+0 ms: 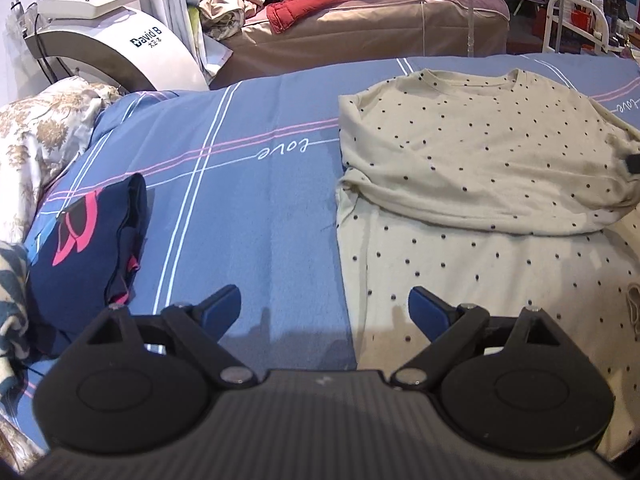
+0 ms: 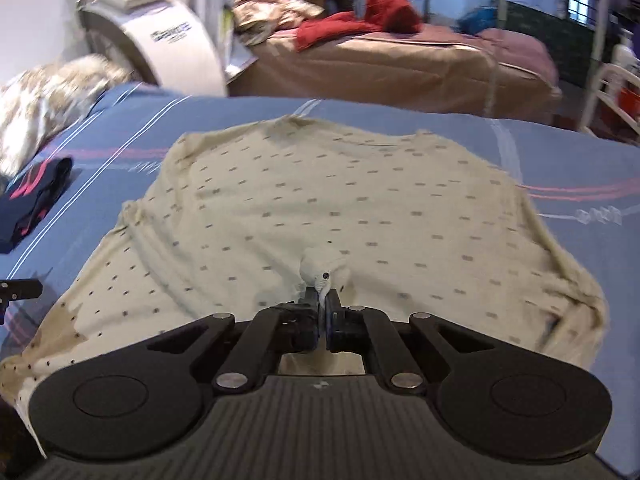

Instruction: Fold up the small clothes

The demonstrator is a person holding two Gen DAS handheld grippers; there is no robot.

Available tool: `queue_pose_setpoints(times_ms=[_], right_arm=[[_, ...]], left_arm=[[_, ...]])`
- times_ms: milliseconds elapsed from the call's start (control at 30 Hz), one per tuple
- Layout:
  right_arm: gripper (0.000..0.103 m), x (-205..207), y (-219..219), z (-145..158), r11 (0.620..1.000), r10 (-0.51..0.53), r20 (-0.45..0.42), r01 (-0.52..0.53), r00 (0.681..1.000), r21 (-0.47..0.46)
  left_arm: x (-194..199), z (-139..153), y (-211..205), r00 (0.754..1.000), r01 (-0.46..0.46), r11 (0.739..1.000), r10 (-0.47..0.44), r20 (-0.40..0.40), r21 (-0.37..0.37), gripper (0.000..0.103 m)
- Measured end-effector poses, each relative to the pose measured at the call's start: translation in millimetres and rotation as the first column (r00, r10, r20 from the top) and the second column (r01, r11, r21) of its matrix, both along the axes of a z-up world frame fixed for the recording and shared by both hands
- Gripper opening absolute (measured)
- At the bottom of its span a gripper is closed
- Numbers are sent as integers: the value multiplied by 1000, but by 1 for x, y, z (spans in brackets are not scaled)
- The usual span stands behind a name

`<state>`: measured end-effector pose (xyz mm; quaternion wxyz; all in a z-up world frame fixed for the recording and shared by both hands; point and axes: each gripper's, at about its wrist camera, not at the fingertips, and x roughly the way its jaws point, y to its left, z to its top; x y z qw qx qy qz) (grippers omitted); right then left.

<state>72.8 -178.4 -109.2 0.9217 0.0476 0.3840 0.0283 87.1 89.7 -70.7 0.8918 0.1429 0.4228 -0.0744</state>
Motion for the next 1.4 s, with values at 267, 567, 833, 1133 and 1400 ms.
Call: queue_pose_setpoints(times_ms=[267,567,833,1133,1400], right_arm=[[25,-54,-109,-21,937,-297,-113,312,948,158],[71,-56,-119,-14,881,-378,-95,389,921,267],[55,-53,-125,-20,869,-397,-129,417,909,265],[55,-52,-117,-16,890,-365,-108,380,925,252],[55,-41,-112,-21,887,-339,-128,362,932,287]], left_arm=[[62,-16,-40,992,61,995,-68,103,73,89],[74,-59,-96,958,226,936,-264,113,270,86],[81,-86,-117,933,268,883,-338,126,386,50],[102,-67,-77,987,52,986,-76,143,161,8],[131,-68,20,968,-249,936,230,-104,-250,37]])
